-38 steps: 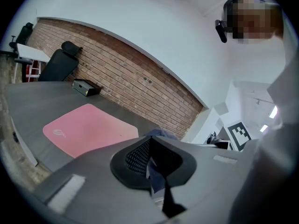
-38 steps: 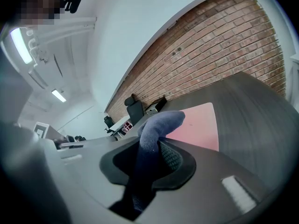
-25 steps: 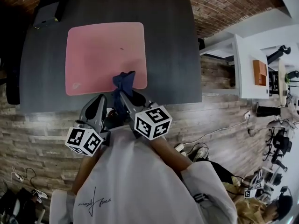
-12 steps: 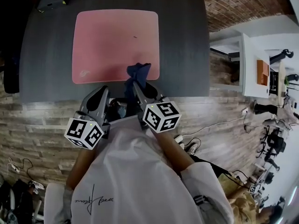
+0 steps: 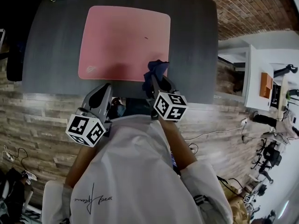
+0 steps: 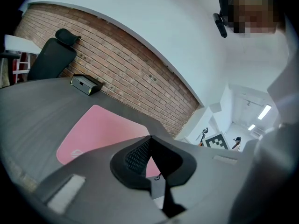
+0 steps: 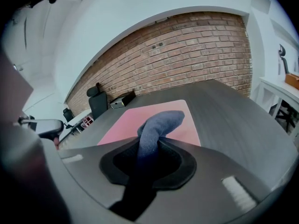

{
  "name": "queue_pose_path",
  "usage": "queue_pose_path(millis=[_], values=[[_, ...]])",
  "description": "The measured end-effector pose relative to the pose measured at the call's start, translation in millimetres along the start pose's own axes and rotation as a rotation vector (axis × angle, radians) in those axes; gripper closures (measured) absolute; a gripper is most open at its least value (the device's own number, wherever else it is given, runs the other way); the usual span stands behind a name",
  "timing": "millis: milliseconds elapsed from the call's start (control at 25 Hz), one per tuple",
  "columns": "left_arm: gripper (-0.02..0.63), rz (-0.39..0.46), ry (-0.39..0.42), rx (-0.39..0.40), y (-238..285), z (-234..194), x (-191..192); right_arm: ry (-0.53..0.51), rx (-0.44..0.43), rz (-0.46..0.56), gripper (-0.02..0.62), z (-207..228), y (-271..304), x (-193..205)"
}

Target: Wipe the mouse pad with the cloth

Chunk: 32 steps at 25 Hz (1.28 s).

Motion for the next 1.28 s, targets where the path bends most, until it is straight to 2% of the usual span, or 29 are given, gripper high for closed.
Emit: queue_pose_path(millis=[200, 520, 960, 1280], values=[[0.594, -0.010, 0.027, -0.029, 6, -1, -6, -0.011, 0.074, -0.028, 0.520, 21, 17, -1], [0.598, -0.071, 0.062, -0.054, 25, 2, -10, -0.021, 0.169, -0.079, 0.528, 46, 40, 0], [0.600, -0.111, 0.059, -0.073, 32, 5, -7, -0.016, 0.188, -0.149, 0.528, 60, 61, 7], [0.600, -0.113, 0.023, -0.087, 28, 3, 1, -0.029, 0.148, -0.223, 0.518, 57, 72, 16]])
Point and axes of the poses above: the fingertips, and each gripper's own axes: y forward along the fingers, z to its right, x out of its underside, the point moved 10 cm from there along -y, backward along the fingers, and after that the axes turned 9 degrees about -z, right-handed, at the moved point
